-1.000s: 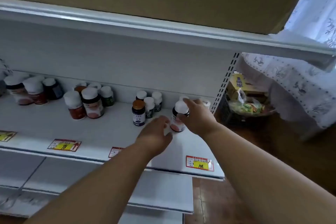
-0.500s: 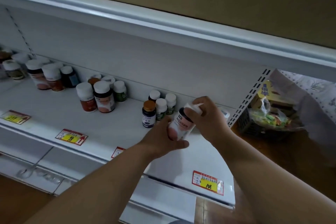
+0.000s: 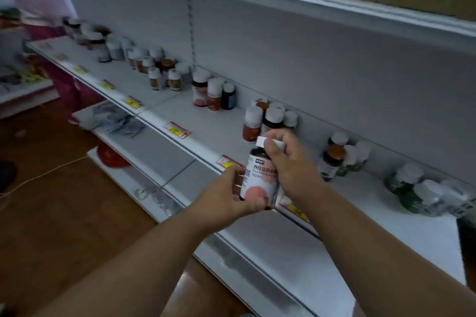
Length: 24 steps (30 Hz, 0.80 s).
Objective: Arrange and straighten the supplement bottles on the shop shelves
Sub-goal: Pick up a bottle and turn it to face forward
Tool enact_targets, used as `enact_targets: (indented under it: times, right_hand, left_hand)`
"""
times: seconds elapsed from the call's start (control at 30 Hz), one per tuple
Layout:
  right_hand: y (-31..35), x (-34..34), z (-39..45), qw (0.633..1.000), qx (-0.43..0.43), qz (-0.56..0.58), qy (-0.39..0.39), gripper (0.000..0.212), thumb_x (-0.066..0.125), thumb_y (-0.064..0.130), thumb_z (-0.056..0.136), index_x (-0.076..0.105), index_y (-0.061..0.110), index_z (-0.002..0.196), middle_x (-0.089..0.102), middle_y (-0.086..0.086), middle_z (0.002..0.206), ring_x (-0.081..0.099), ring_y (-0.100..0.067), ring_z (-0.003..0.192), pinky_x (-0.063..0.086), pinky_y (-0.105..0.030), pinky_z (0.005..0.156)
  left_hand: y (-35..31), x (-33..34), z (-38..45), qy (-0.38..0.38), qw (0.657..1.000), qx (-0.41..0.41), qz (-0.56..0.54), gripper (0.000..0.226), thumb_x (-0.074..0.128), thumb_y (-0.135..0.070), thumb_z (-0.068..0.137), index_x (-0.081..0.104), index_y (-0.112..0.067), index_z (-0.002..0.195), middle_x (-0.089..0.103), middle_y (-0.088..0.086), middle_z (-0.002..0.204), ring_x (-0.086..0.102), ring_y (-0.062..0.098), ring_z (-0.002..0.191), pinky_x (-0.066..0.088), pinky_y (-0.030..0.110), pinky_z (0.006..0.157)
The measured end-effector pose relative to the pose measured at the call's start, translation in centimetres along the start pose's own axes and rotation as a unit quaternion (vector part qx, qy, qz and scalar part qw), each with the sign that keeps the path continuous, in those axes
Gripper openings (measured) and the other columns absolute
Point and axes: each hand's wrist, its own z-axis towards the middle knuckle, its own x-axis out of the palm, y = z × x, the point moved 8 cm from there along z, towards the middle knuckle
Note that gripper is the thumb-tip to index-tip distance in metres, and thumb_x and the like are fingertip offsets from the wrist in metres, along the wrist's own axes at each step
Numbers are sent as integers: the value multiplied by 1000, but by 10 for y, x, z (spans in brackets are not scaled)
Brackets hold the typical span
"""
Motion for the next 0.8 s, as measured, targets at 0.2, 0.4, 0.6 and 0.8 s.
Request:
enact_targets:
  times: [0.2,0.4,0.6,0.8]
  right_hand:
    - [46,148,17,999,-35,-10,34,25,53,59,78,57,38,91,68,4,87,66,-13,79,56,-47,77]
    - [69,226,59,997,-66,-43,18,25,50,60,80,55,39,93,65,17,87,64,-3,74,56,-37,69]
    - [56,262,141,995,-79,-65,9,27,50,60,80,54,38,95,63,23,86,62,3,73,49,-16,60]
    - [39,258,220,992,-59,-98,-46,22,55,61,79,48,51,98,58,27,95,60,5,84,50,-20,67]
  left_hand:
    - [21,-143,-57,-52,998,-13,41,81,71,-71,57,47,-33,124,63,-16,113,62,-1,99,54,30,87]
    - [40,-236,-49,-49,997,-11,61,79,69,-70,62,44,-31,127,61,-14,116,61,3,102,54,35,89]
    - [61,-293,31,-48,994,18,98,79,67,-74,61,44,-34,126,61,-18,113,59,-3,100,52,33,90]
    - [81,-339,111,-15,963,17,269,97,61,-82,59,34,-32,137,50,-14,129,50,4,112,46,28,92]
